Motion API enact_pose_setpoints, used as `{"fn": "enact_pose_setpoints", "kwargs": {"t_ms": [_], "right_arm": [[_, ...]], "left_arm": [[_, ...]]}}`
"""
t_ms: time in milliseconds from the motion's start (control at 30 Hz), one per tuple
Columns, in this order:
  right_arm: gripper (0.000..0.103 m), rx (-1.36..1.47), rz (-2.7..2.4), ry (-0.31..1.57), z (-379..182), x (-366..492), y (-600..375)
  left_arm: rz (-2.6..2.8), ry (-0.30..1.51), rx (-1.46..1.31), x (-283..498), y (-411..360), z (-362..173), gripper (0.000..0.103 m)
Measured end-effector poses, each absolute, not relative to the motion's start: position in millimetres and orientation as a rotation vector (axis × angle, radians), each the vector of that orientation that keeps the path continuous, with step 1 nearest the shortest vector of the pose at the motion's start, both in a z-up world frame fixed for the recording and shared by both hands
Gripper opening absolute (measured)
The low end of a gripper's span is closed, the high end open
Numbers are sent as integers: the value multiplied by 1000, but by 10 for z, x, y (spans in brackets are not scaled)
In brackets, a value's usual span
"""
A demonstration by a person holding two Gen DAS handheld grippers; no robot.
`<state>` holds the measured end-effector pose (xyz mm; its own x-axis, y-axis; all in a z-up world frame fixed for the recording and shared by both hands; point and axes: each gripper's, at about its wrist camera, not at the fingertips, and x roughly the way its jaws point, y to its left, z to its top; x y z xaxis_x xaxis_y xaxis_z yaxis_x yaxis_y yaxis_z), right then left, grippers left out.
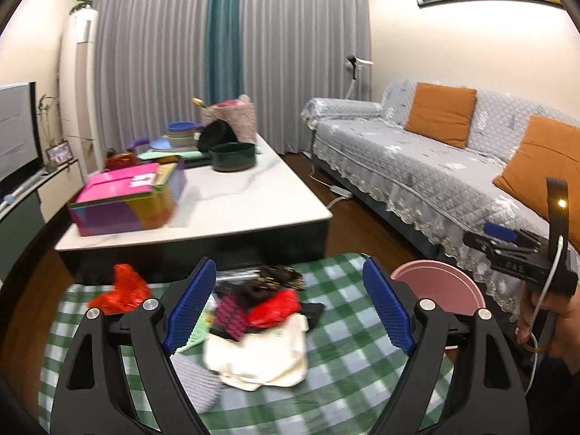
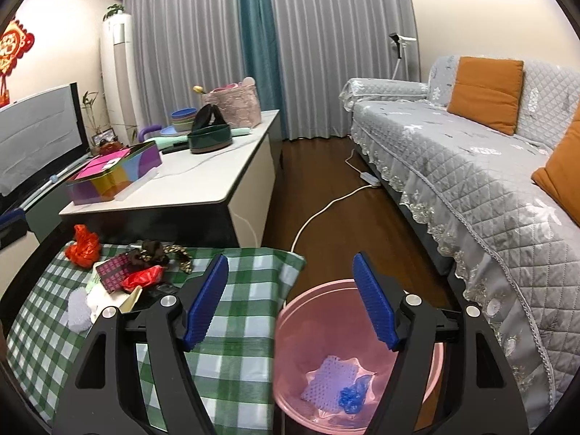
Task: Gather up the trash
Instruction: 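Open both grippers to drop the net and bag into the pink bin, then grasp the pink patterned packet with the left gripper while the right gripper grasps the red bag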
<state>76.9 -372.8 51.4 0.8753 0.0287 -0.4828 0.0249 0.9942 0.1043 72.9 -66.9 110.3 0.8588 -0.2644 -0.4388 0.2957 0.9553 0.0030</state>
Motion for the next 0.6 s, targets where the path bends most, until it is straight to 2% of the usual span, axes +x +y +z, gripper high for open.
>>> {"fn": "enact_pose_setpoints", "kwargs": {"t_ms": [167, 600], "right_arm": [[71, 97, 35, 520, 465, 768, -3602], [71, 173, 162, 584, 258, 1072, -3174]], "left_arm": [[-234, 415, 23, 655, -266, 1004, 81], [-30, 504, -117, 866, 569, 646, 80]]}}
